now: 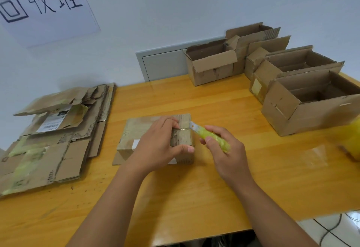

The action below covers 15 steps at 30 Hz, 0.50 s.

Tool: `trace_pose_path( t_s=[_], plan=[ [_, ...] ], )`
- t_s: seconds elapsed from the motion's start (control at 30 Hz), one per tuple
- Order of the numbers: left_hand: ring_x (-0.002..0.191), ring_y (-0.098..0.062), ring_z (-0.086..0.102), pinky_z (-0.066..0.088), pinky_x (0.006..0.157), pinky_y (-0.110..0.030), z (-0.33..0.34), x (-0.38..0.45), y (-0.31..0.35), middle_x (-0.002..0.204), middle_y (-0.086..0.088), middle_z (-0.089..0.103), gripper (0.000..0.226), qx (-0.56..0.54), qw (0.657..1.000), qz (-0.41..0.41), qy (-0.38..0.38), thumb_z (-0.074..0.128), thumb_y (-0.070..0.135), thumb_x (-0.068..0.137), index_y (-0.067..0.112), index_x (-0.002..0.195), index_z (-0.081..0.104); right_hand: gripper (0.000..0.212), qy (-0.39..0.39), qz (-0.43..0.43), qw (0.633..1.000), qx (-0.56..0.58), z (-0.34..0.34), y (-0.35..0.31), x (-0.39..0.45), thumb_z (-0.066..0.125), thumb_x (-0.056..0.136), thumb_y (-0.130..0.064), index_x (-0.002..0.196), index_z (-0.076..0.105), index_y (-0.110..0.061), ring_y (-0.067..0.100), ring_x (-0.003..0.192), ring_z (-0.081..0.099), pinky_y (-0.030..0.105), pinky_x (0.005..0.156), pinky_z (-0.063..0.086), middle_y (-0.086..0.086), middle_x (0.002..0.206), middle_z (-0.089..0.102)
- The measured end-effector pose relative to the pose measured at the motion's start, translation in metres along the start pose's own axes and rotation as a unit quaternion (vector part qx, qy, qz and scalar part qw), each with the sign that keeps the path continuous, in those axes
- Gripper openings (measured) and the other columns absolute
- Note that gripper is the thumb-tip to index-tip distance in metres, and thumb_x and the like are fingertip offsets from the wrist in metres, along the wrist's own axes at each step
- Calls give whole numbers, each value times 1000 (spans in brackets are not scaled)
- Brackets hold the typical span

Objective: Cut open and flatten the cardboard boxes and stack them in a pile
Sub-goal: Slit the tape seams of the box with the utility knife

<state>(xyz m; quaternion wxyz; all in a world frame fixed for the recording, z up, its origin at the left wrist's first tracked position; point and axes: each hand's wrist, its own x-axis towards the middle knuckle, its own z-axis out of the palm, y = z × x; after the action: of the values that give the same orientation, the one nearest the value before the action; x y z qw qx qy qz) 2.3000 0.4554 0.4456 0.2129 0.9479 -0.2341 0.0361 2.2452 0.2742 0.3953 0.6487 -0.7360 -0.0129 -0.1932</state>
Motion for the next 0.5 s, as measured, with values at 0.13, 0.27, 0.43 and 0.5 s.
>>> trace_pose_path(
  t_s=[0.13,0.27,0.43,0.5],
  plan=[
    [116,6,33,30,85,-14,-2,1,-1,135,16,43,80,-8,1000,6,-9,52,79,61,23,118,49,28,-17,-10,999,-29,1,-1,-2,60,98,-20,110,61,-45,29,78,68,51,71,55,-20,93,73],
    [117,3,36,31,86,-15,0,-1,-1,137,15,43,80,13,1000,15,11,50,79,66,21,122,50,28,-13,-40,995,-90,1,3,-2,54,94,-29,120,65,-28,17,73,69,37,65,53,-22,86,72],
    [121,-7,43,37,90,-22,4,-2,-2,135,11,46,86,18,1000,13,19,43,84,63,20,120,48,28,1,-58,993,-107,6,1,0,53,95,-24,120,66,-19,2,69,64,15,59,47,-22,80,68],
    [120,-7,43,36,89,-22,4,-1,-3,134,11,46,86,16,1000,10,16,43,85,62,21,118,47,19,3,-13,998,-59,6,-1,2,56,98,-16,112,65,-25,10,69,67,24,63,53,-14,74,72]
  ],
)
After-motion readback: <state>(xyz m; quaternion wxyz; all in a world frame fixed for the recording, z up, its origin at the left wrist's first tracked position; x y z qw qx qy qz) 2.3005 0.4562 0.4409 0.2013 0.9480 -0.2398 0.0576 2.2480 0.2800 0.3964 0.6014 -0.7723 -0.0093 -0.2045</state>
